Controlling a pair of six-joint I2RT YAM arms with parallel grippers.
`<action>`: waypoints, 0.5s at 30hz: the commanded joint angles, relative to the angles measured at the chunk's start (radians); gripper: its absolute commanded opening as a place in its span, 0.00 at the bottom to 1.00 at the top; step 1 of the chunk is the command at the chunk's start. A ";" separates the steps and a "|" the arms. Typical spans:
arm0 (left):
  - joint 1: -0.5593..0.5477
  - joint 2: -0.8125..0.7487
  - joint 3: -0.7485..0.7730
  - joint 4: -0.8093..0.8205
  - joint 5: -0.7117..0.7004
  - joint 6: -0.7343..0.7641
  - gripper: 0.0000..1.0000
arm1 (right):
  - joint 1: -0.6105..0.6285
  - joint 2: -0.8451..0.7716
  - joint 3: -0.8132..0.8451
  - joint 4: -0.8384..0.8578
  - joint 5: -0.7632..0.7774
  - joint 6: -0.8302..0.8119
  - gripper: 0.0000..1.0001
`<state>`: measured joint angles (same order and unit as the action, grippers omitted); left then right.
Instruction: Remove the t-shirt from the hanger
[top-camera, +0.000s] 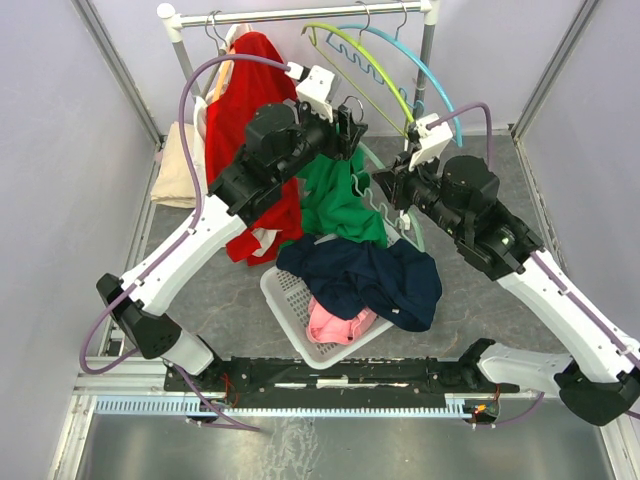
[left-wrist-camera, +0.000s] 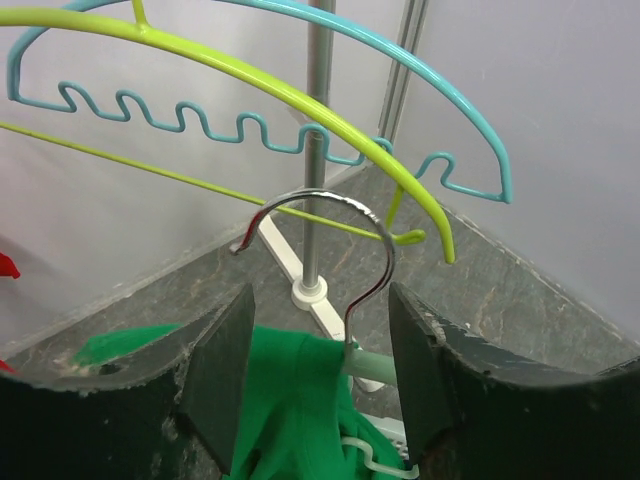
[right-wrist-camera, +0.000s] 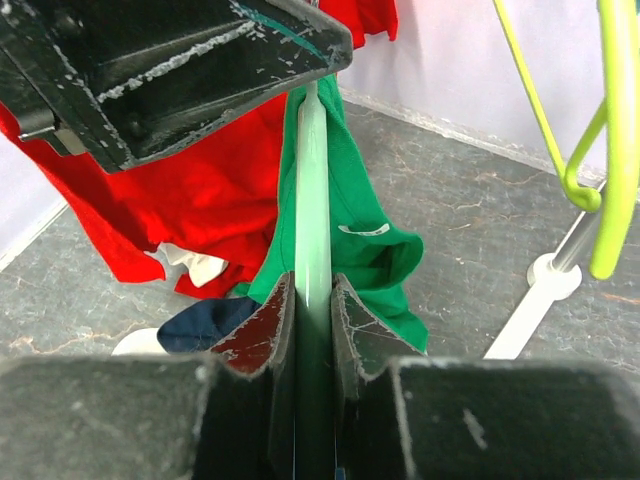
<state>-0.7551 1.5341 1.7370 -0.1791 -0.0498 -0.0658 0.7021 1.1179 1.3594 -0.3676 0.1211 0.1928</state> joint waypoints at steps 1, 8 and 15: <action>-0.006 -0.046 0.027 0.064 0.001 -0.012 0.64 | -0.001 -0.058 -0.002 0.105 0.053 -0.016 0.02; -0.005 -0.147 -0.142 0.139 0.016 -0.011 0.64 | -0.001 -0.087 -0.002 0.156 0.078 -0.040 0.02; -0.004 -0.170 -0.296 0.250 0.044 0.006 0.64 | -0.003 -0.107 0.013 0.183 0.059 -0.050 0.02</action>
<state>-0.7551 1.3602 1.4662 -0.0284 -0.0414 -0.0658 0.7021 1.0527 1.3376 -0.3244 0.1780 0.1596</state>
